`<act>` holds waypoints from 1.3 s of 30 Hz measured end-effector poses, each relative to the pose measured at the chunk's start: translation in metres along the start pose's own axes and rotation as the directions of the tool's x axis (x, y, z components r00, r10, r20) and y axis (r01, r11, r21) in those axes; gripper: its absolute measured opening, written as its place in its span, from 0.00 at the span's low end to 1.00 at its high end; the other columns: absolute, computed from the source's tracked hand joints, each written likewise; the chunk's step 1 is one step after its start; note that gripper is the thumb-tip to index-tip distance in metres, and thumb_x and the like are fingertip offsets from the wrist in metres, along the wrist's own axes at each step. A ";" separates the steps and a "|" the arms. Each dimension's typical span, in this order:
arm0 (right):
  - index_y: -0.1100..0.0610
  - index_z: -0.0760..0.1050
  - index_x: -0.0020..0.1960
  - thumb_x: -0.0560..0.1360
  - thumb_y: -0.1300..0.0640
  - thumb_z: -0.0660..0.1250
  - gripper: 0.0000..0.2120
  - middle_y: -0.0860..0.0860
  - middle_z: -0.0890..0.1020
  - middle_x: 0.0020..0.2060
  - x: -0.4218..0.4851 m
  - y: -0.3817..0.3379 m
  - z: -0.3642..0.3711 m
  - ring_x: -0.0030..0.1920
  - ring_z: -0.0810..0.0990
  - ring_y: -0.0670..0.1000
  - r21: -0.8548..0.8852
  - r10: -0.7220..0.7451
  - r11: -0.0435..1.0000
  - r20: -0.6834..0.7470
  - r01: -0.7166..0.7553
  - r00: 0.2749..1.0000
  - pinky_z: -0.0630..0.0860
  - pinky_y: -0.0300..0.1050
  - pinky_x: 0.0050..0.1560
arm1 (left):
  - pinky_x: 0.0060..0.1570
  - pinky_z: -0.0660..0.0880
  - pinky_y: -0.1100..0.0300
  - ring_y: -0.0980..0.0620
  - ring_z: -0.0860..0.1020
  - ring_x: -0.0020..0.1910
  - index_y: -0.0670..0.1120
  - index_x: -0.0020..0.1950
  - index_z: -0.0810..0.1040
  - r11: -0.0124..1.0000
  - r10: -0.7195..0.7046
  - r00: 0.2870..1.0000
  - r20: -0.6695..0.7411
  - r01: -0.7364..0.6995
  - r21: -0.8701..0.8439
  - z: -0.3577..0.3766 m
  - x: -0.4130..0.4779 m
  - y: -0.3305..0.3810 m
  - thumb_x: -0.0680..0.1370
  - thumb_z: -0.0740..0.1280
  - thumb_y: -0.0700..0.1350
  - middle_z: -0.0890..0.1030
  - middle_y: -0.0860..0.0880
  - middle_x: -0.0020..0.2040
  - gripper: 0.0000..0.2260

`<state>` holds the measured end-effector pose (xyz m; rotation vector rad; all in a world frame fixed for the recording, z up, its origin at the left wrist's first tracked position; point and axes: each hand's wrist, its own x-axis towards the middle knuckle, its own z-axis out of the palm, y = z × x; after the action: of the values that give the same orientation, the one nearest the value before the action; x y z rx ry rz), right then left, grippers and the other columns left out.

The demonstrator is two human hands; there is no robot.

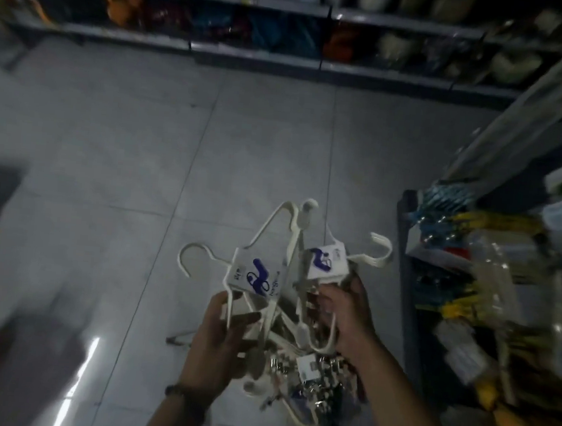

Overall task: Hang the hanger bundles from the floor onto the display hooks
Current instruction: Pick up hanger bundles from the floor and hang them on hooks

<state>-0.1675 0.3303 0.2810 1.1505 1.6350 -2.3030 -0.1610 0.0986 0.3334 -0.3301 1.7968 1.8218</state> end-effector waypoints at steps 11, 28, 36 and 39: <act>0.31 0.59 0.79 0.68 0.38 0.76 0.44 0.33 0.84 0.53 -0.197 -0.108 -0.034 0.53 0.84 0.39 -0.247 -0.326 0.927 -0.163 0.281 0.931 0.80 0.47 0.53 | 0.52 0.84 0.38 0.32 0.84 0.58 0.51 0.67 0.71 0.980 0.197 0.954 0.225 -0.199 -0.012 0.089 -0.096 0.105 0.82 0.70 0.48 0.83 0.37 0.61 0.15; 0.55 0.68 0.78 0.84 0.69 0.62 0.25 0.60 0.67 0.77 -0.355 -0.103 0.029 0.79 0.66 0.53 -0.397 -0.718 0.682 -0.523 0.614 0.459 0.68 0.49 0.78 | 0.68 0.76 0.33 0.40 0.78 0.71 0.56 0.75 0.71 0.923 0.230 0.594 0.771 -0.383 0.020 0.116 -0.148 0.153 0.75 0.80 0.55 0.79 0.44 0.72 0.31; 0.37 0.75 0.67 0.78 0.55 0.72 0.21 0.43 0.74 0.64 -0.437 -0.097 -0.028 0.63 0.73 0.33 -0.582 -0.708 0.698 -0.647 0.417 0.284 0.74 0.34 0.60 | 0.62 0.80 0.35 0.37 0.83 0.64 0.54 0.76 0.72 0.972 0.105 0.438 0.893 -0.234 0.001 0.154 -0.219 0.163 0.71 0.79 0.40 0.84 0.43 0.66 0.36; 0.44 0.76 0.66 0.72 0.52 0.76 0.24 0.49 0.81 0.62 -0.470 -0.090 -0.053 0.59 0.84 0.48 -0.309 -0.547 0.777 -0.763 0.548 0.345 0.84 0.56 0.56 | 0.63 0.78 0.33 0.31 0.81 0.65 0.48 0.78 0.68 0.978 0.102 0.330 0.939 -0.208 -0.033 0.168 -0.253 0.154 0.74 0.72 0.33 0.82 0.36 0.68 0.34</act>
<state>0.1513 0.2557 0.6334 2.2274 2.7138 -2.1276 -0.0040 0.2171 0.6113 0.8620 1.0176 1.4634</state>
